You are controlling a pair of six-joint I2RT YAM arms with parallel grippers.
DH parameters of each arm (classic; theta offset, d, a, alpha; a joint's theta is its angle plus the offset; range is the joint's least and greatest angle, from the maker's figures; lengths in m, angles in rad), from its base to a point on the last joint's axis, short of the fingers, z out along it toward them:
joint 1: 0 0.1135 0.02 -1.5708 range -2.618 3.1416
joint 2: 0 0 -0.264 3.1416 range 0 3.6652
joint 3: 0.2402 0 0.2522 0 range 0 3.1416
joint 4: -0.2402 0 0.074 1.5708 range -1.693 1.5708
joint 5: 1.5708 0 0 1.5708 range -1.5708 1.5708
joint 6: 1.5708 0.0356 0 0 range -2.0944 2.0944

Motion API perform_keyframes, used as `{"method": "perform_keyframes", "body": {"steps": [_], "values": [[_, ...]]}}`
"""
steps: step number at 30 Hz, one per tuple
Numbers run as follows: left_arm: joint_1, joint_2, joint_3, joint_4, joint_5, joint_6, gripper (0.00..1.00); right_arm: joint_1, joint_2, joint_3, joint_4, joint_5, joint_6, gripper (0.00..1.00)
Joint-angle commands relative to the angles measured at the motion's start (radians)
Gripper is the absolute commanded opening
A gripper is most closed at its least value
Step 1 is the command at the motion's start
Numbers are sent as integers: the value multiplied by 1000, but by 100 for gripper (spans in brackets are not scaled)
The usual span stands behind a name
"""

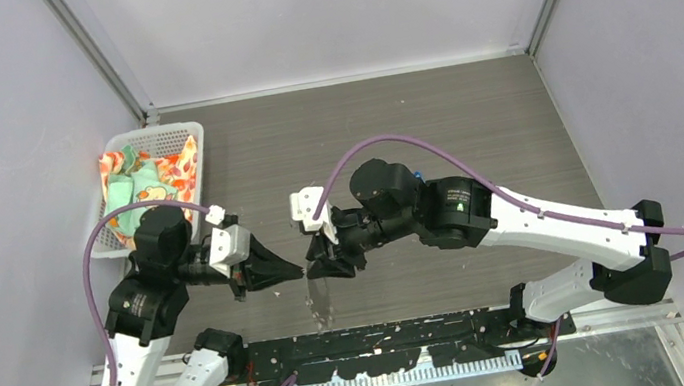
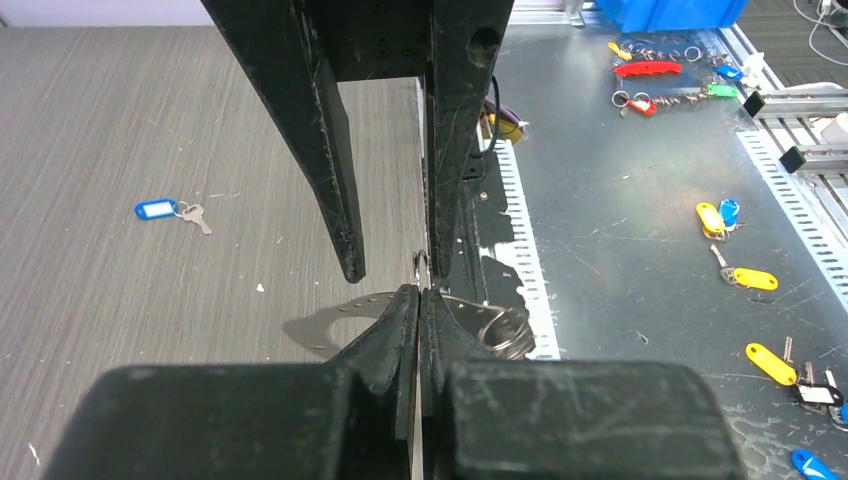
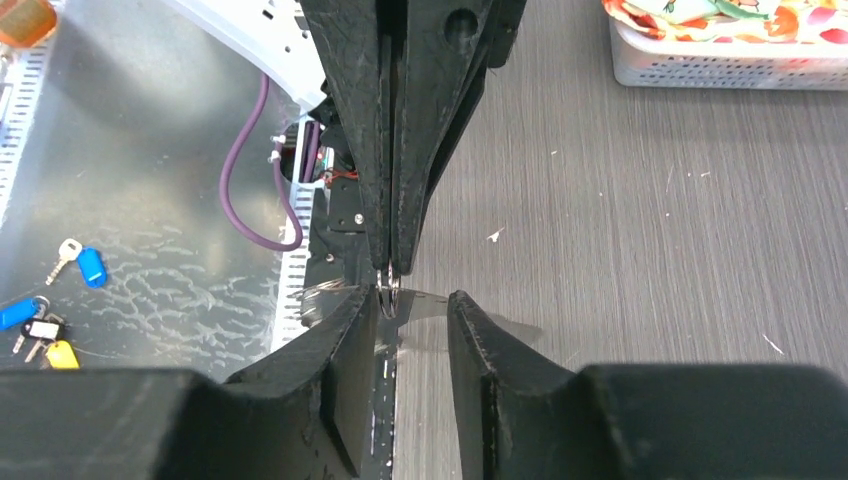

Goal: Put the keys on the keyring

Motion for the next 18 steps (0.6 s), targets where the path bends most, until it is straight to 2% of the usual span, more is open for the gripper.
{"method": "perform_keyframes", "body": {"steps": [1, 5, 7, 9, 11, 13, 18], "values": [[-3, -6, 16, 45, 33, -15, 0, -3, -24, 42, -9, 2, -8, 35], [-3, -6, 15, 44, 33, -18, 1, -2, -14, 58, -4, 6, -16, 15], [-3, -6, 12, 46, 32, -17, 1, -3, -14, 54, 15, 3, -11, 11], [-3, -5, 8, 45, 33, -18, 1, -2, -14, 52, 35, 2, 2, 9], [-3, -6, 4, 45, 33, -17, 1, -2, -7, 58, 35, -2, 7, 17], [-3, -7, 3, 45, 32, -16, 1, -3, 1, 67, 25, -5, 7, 19], [-3, -8, 1, 46, 32, -15, 0, -3, 8, 73, 29, -10, 10, 2]]}}
